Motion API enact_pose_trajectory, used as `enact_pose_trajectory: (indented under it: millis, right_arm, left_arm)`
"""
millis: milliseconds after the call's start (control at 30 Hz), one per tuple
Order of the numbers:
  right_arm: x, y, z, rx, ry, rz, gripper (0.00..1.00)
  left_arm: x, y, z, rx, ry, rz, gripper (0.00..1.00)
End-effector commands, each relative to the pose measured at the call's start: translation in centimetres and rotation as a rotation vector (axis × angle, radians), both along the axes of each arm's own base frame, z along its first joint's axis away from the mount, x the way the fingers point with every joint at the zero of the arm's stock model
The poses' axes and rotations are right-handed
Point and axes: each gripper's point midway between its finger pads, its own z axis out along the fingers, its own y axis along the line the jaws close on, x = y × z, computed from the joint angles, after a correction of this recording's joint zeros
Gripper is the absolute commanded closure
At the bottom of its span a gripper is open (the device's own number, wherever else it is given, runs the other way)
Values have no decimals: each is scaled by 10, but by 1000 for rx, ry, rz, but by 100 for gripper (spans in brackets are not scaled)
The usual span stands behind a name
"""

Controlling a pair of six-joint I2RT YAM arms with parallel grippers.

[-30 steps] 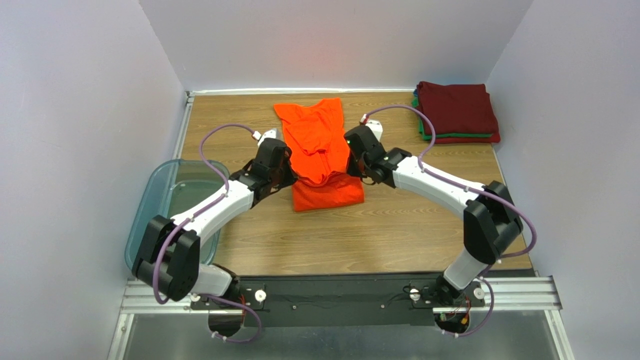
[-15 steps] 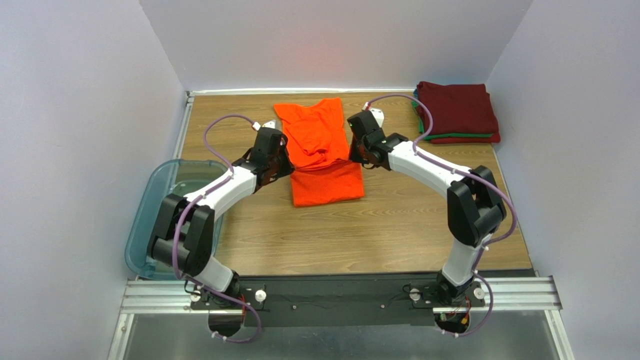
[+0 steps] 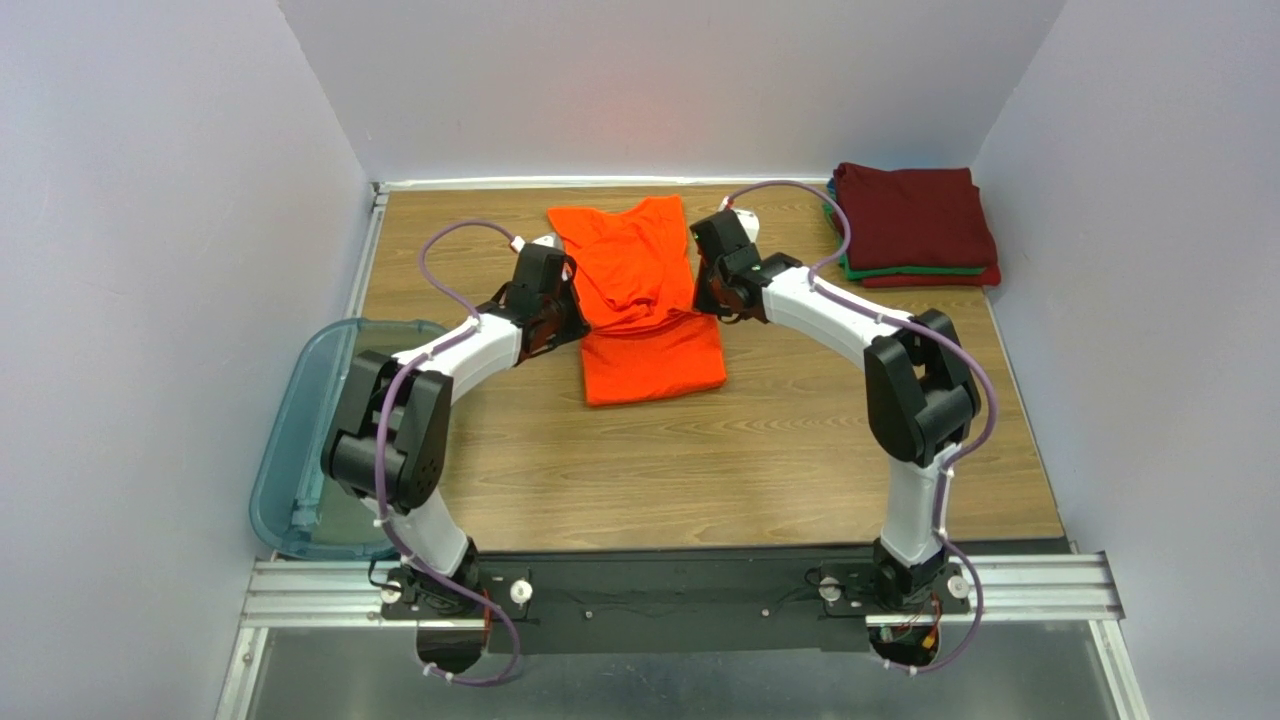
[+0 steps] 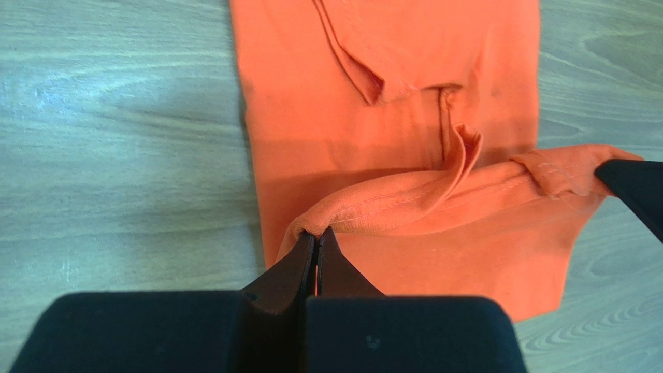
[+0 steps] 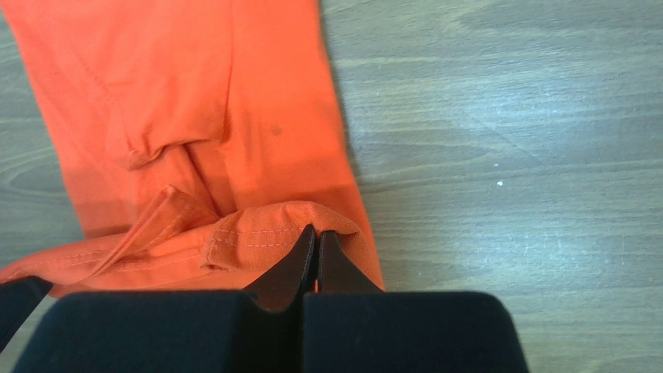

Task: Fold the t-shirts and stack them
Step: Fold the tshirt

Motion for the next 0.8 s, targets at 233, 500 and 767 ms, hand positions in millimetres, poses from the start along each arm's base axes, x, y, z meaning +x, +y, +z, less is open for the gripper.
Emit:
enact_pose_trajectory:
  millis: [233, 500, 767]
  right_arm:
    - [26, 0, -22, -6, 22, 3, 95]
    - [43, -1, -10, 21, -2, 18, 57]
    - [13, 6, 14, 93, 11, 122, 0]
  left_arm:
    - [21, 3, -9, -1, -4, -18, 98]
    - [29, 5, 15, -10, -60, -9, 2]
    - [-2, 20, 68, -47, -178, 37, 2]
